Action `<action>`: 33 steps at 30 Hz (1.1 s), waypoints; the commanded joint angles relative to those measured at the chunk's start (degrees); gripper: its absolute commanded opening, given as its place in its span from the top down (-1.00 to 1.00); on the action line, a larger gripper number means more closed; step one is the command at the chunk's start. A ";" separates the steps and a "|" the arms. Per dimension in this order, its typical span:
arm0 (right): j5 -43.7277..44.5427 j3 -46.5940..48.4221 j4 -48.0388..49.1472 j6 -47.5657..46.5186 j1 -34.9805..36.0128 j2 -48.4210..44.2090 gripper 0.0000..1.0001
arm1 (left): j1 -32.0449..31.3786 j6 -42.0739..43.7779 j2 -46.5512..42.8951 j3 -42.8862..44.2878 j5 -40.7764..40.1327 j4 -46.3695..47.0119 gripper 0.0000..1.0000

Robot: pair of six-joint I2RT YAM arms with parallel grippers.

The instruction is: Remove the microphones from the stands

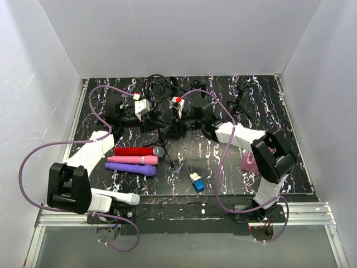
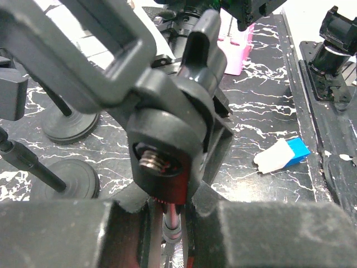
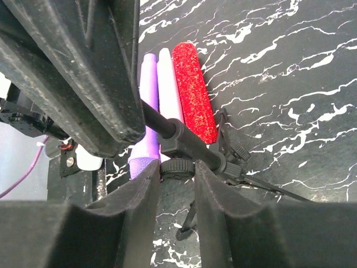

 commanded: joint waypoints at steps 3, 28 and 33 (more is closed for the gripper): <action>-0.88 -0.09 0.38 -2.07 0.24 -0.37 0.69 | 0.01 0.01 -0.82 -0.96 -1.53 -0.49 1.00; 11.41 -24.34 42.85 -93.68 7.80 -4.85 -0.20 | 0.01 -9.13 -4.95 -4.04 -9.88 -0.75 1.00; 12.40 -24.97 24.52 -80.23 4.91 -14.94 -0.41 | 0.01 -8.87 -5.66 -4.13 -9.88 -2.33 1.00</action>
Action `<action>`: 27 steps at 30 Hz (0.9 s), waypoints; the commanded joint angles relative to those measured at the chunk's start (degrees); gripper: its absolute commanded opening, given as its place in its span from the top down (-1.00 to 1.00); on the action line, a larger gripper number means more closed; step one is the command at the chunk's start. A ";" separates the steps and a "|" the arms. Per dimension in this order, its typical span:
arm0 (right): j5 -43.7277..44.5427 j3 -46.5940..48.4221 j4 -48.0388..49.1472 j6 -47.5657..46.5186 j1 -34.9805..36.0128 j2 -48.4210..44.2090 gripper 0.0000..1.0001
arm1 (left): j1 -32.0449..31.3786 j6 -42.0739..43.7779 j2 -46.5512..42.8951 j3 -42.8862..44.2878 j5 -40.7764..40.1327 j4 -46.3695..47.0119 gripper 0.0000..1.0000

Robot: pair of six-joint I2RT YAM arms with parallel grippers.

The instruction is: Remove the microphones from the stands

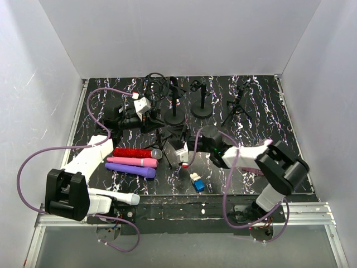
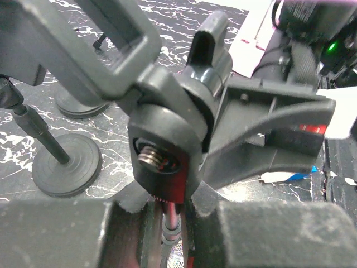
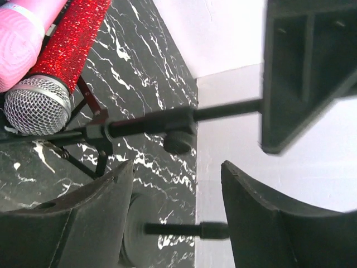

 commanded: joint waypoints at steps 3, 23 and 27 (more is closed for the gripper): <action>-1.75 7.61 -31.80 23.60 -4.44 -14.92 -0.41 | 0.58 -1.04 -2.32 -1.20 -1.38 -4.57 1.00; -19.33 30.84 -40.23 90.82 -10.51 4.05 -0.45 | 0.67 -6.93 1.38 -0.14 -3.05 -2.72 1.00; -18.72 32.86 -37.41 93.54 -9.81 6.78 -0.45 | 0.67 -7.37 2.34 -0.32 -3.05 -1.93 1.00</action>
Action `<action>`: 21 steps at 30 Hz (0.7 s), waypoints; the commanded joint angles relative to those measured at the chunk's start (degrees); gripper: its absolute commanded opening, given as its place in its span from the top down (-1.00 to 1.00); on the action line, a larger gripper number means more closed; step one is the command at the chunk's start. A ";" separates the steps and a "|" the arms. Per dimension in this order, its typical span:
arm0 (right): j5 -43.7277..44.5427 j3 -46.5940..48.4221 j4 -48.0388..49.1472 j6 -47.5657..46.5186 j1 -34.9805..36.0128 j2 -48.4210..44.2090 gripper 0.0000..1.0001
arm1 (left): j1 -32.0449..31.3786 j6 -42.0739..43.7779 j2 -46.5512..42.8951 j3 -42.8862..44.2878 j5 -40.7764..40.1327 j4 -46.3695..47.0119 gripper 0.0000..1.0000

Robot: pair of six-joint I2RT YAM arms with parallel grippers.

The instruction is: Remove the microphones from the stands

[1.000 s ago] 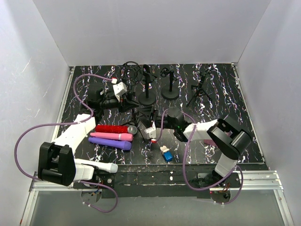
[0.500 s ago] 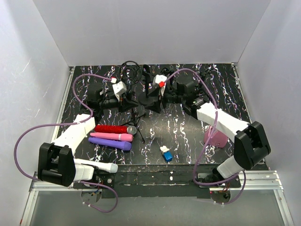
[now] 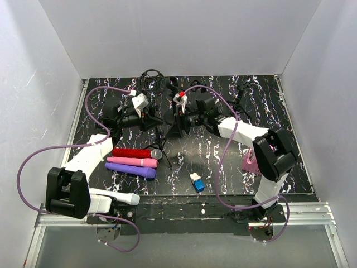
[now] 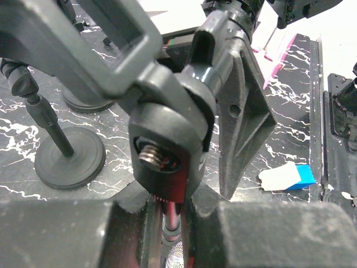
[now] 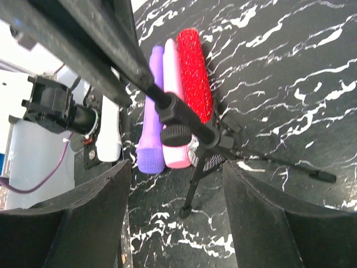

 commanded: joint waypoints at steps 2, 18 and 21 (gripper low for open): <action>1.37 5.73 5.13 6.83 1.10 2.54 -0.44 | 0.01 -2.85 1.80 -0.54 -1.57 -3.11 1.00; 15.27 -3.84 -1.12 -5.11 1.46 2.64 -0.28 | 0.01 -1.71 3.64 1.13 -1.04 -4.25 1.00; 13.96 -5.69 -0.76 -8.01 1.46 1.32 -0.29 | 0.01 -1.26 3.91 1.39 -0.51 -4.69 1.00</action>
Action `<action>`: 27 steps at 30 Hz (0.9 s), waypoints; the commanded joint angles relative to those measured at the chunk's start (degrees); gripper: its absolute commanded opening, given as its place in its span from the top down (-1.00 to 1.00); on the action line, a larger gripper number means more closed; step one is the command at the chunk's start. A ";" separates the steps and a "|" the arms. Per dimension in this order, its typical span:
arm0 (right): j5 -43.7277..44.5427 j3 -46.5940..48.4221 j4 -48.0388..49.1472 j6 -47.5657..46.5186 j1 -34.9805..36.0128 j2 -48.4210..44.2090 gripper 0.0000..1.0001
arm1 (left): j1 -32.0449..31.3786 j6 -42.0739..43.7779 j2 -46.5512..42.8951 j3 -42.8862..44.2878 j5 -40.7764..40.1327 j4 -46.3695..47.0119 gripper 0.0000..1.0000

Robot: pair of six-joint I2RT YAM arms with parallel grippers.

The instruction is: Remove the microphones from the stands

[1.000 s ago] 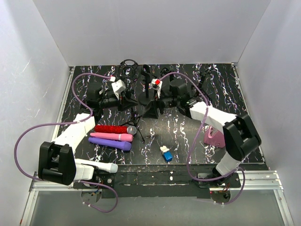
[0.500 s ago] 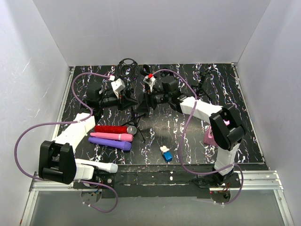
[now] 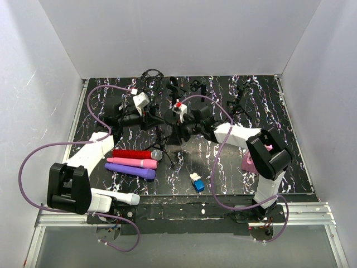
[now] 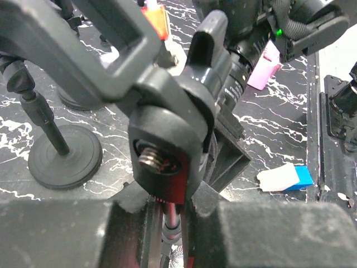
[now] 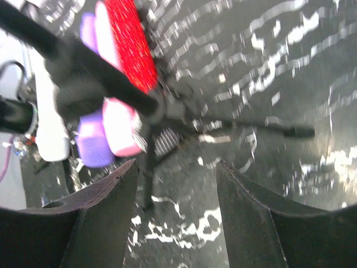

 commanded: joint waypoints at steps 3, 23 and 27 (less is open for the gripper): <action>-0.28 -1.72 -2.42 -9.98 -0.88 -1.98 -0.30 | -0.21 0.00 2.01 0.43 -0.34 -5.37 1.00; -1.62 8.49 -1.09 0.32 -2.38 3.81 -0.23 | -0.12 -2.19 3.15 2.01 0.02 -4.84 1.00; -0.74 4.02 -3.39 -5.85 -2.38 2.24 -0.21 | -0.12 -2.02 3.24 2.45 0.02 -5.19 1.00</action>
